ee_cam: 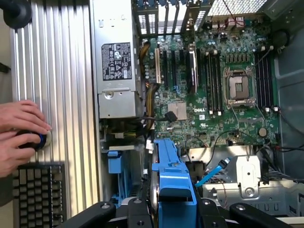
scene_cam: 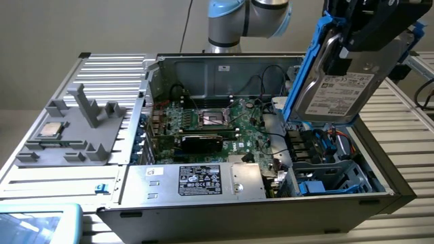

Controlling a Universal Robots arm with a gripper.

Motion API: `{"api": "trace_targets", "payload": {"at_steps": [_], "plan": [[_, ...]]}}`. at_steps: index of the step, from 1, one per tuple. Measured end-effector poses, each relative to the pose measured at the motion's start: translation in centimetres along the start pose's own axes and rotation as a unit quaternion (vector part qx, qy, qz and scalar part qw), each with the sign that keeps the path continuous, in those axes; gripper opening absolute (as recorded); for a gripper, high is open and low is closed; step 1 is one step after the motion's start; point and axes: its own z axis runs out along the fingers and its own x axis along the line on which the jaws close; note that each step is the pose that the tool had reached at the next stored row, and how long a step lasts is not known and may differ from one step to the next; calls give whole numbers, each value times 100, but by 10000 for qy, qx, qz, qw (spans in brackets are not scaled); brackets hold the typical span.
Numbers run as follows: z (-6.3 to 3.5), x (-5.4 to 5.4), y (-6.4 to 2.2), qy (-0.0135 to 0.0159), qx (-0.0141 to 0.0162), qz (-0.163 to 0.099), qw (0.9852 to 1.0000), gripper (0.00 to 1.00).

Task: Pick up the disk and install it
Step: 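Insert the disk into the insertion slot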

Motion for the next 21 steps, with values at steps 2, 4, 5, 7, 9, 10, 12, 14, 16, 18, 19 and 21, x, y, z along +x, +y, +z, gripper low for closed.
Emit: {"api": "trace_targets", "payload": {"at_steps": [2,4,5,7,9,10,12,14,16,18,19,21], "plan": [[-1,51,-39,1,-4,0,10000,37],[-1,103,-60,1,-5,0,10000,37],[-1,122,-66,1,-5,0,10000,37],[0,158,-74,1,-5,0,10000,37],[0,200,-83,1,-5,0,10000,37],[0,223,-88,1,-5,0,10000,37],[0,266,-100,4,-5,0,10000,37],[2,290,-107,14,-5,1,10000,37],[7,308,-111,29,-3,1,10000,37],[12,322,-117,47,-2,2,10000,37],[14,331,-122,54,0,1,10000,37],[19,347,-133,62,18,2,10000,37]]}}
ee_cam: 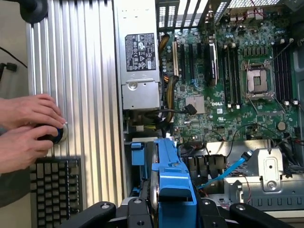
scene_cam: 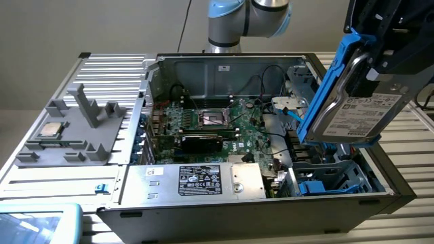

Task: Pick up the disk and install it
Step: 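Insert the disk into the insertion slot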

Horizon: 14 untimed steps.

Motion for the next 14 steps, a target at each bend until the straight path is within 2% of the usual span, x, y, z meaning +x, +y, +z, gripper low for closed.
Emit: {"api": "trace_targets", "payload": {"at_steps": [5,9,14], "plan": [[16,29,-24,5,80,1,10000,37],[42,63,-30,29,92,-1,10000,37],[94,135,-38,31,118,-8,9999,37]]}}
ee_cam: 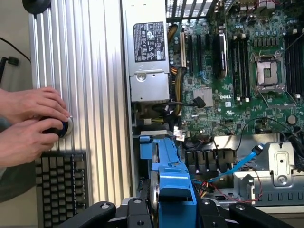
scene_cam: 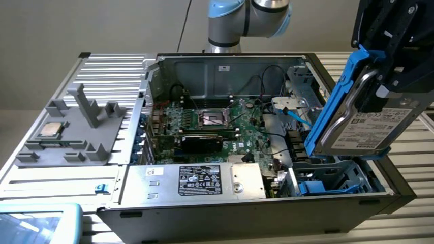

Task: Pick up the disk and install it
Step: 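Insert the disk into the insertion slot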

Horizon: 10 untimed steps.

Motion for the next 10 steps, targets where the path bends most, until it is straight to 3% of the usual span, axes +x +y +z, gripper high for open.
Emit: {"api": "trace_targets", "payload": {"at_steps": [10], "plan": [[165,65,-7,-1,18,-9,10000,37]]}}
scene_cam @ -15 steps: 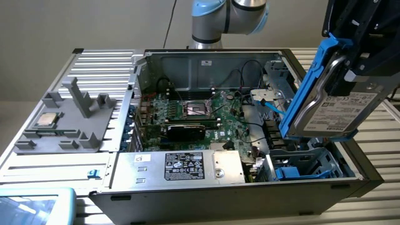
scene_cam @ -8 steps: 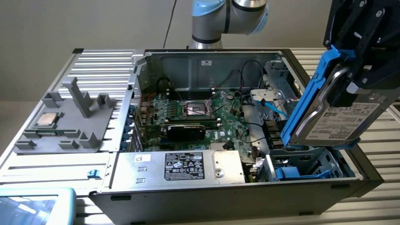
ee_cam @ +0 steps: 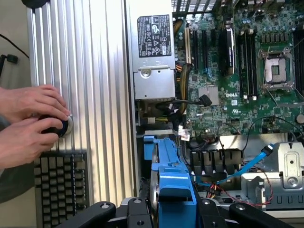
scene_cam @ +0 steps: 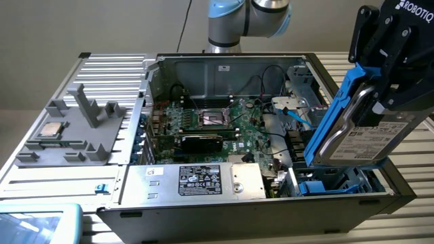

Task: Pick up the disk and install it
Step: 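Insert the disk into the insertion slot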

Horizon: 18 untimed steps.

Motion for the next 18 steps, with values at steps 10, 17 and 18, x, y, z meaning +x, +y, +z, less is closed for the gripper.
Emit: {"api": "trace_targets", "payload": {"at_steps": [10,17,18], "plan": [[11,0,0,0,-1,0,10000,37],[101,-3,0,0,-1,0,10000,37],[119,-3,0,0,-1,0,10000,37]]}}
